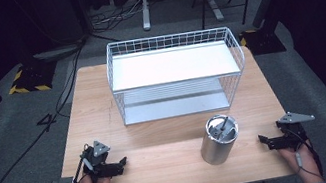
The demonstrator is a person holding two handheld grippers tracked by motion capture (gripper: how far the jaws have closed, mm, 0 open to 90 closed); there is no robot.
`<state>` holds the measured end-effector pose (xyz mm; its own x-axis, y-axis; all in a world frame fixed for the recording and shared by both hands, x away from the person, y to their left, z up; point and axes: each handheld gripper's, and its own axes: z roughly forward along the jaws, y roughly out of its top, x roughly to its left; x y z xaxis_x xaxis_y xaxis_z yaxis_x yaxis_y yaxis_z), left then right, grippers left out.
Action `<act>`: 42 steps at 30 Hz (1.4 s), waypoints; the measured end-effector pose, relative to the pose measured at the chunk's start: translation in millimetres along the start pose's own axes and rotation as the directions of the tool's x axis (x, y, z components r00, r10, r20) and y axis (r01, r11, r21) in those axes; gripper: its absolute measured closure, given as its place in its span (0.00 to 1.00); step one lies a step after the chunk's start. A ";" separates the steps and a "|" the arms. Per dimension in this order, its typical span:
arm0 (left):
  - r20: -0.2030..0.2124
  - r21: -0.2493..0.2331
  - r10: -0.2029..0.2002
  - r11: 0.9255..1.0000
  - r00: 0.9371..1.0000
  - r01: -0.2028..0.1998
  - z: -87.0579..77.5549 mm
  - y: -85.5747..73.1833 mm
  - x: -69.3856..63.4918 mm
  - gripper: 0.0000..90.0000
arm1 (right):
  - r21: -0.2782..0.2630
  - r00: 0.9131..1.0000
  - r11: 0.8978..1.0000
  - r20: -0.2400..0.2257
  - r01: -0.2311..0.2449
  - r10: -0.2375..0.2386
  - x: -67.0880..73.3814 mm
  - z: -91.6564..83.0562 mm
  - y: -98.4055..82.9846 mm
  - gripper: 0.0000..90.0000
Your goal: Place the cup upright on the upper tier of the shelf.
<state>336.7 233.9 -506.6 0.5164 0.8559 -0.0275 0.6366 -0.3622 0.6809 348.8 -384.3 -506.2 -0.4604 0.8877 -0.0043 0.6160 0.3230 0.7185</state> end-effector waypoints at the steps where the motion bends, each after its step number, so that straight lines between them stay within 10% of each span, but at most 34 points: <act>1: 0.000 0.000 0.000 1.000 1.000 0.000 0.0 0.0 0.0 0.06 | 0.000 1.000 1.000 0.000 0.000 0.000 0.0 0.0 0.0 0.03; 26: -0.005 0.004 0.009 1.000 1.000 -0.009 0.2 1.0 1.2 0.07 | 0.017 0.997 0.998 0.054 -0.058 0.057 -1.6 -0.5 2.6 0.04; 42: -0.005 0.004 0.009 1.000 1.000 -0.009 0.2 0.9 1.1 0.07 | -0.022 1.000 1.000 -0.013 -0.019 0.019 15.4 -36.7 32.1 0.04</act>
<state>338.0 234.4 -506.1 0.5193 0.8544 -0.0178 0.6340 -0.3712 0.6785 338.0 -372.3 -457.6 -0.4569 0.8893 0.0185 0.6103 0.2983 0.7339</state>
